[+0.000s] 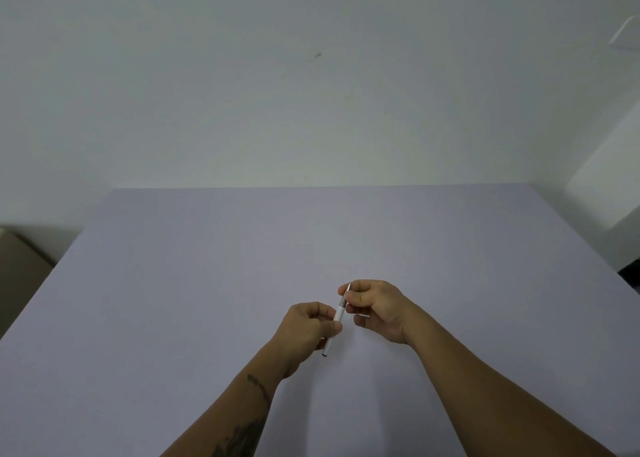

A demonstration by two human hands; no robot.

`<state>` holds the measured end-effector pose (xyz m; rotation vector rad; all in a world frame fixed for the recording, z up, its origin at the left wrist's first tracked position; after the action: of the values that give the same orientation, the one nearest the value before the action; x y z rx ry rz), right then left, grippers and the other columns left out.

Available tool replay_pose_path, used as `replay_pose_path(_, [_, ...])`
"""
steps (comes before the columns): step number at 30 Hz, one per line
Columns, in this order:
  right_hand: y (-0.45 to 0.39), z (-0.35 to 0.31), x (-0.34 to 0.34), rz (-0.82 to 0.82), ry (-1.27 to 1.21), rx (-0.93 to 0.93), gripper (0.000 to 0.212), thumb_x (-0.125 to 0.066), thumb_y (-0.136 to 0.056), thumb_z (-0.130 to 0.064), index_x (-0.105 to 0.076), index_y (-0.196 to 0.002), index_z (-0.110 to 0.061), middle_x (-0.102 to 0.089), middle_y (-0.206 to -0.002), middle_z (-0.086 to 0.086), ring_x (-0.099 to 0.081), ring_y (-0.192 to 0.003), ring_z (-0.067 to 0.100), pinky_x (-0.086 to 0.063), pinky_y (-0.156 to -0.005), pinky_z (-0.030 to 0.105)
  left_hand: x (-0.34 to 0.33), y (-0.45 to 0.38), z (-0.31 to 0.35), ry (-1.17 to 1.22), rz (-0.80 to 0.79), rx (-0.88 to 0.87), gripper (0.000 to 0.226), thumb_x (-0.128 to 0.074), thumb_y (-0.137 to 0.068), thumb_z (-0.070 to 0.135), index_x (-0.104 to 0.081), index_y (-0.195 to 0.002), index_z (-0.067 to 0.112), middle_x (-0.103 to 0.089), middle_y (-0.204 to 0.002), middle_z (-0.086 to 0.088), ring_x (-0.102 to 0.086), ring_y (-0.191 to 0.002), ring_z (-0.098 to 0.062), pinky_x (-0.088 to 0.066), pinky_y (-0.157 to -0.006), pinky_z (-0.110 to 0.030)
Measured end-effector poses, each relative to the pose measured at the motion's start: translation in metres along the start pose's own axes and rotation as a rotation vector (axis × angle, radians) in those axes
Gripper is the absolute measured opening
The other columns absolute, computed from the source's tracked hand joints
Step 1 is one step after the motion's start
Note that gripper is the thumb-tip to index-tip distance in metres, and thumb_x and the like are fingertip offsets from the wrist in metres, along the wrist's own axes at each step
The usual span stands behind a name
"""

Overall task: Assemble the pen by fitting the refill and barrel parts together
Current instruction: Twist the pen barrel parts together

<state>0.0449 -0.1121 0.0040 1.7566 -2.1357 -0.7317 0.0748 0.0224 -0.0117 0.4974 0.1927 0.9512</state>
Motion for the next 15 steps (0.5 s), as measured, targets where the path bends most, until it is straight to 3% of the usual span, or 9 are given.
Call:
replay_pose_path(5, [-0.0023,0.0005,-0.0002,0.024,0.047,-0.002,0.017,-0.069,-0.091,-0.011,-0.064,-0.075,-0.010,-0.068,-0.075,0.003,-0.056,-0.077,0.018,-0.046,-0.066,0.030,-0.0003,0.0001,0.0034,-0.065,0.013,-0.042,0.009,-0.069,-0.084,0.005,-0.069,-0.080,0.013,-0.060,-0.073,-0.006,-0.056,-0.071,-0.021,-0.053,-0.072,-0.033])
replay_pose_path(8, [-0.0032,0.0016,-0.0018,0.014,0.067,-0.005,0.019,-0.070,-0.090,-0.016,-0.064,-0.073,-0.012,-0.068,-0.075,0.001,-0.056,-0.076,0.018,-0.045,-0.068,0.032,-0.0008,0.0006,0.0043,-0.058,0.002,-0.041,0.009,-0.069,-0.084,0.005,-0.069,-0.080,0.012,-0.060,-0.073,-0.006,-0.057,-0.073,-0.022,-0.054,-0.074,-0.035])
replay_pose_path(11, [0.0000,0.0034,-0.0070,-0.046,0.016,-0.022,0.011,-0.066,-0.093,-0.018,-0.073,-0.087,-0.013,-0.066,-0.080,0.001,-0.057,-0.076,0.016,-0.046,-0.068,0.030,0.0002,0.0005,0.0039,-0.038,0.000,-0.029,0.009,-0.069,-0.084,0.004,-0.069,-0.081,0.012,-0.061,-0.075,-0.007,-0.057,-0.076,-0.024,-0.055,-0.079,-0.038])
replay_pose_path(15, [0.0023,0.0027,-0.0065,-0.057,-0.036,-0.011,0.021,-0.057,-0.097,-0.010,-0.077,-0.102,-0.009,-0.065,-0.086,0.003,-0.057,-0.081,0.018,-0.047,-0.072,0.031,0.0012,0.0010,0.0027,-0.041,0.005,-0.012,0.009,-0.068,-0.085,0.005,-0.069,-0.081,0.013,-0.061,-0.078,-0.008,-0.058,-0.078,-0.024,-0.055,-0.079,-0.037])
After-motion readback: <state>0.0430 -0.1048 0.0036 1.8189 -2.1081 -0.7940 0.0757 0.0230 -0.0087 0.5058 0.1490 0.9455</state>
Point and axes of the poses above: each hand's wrist, its own y-axis away from the middle knuckle, its own x-axis out of the back of the hand, z = x × y, the point moved 10 cm from there along -y, towards the middle knuckle
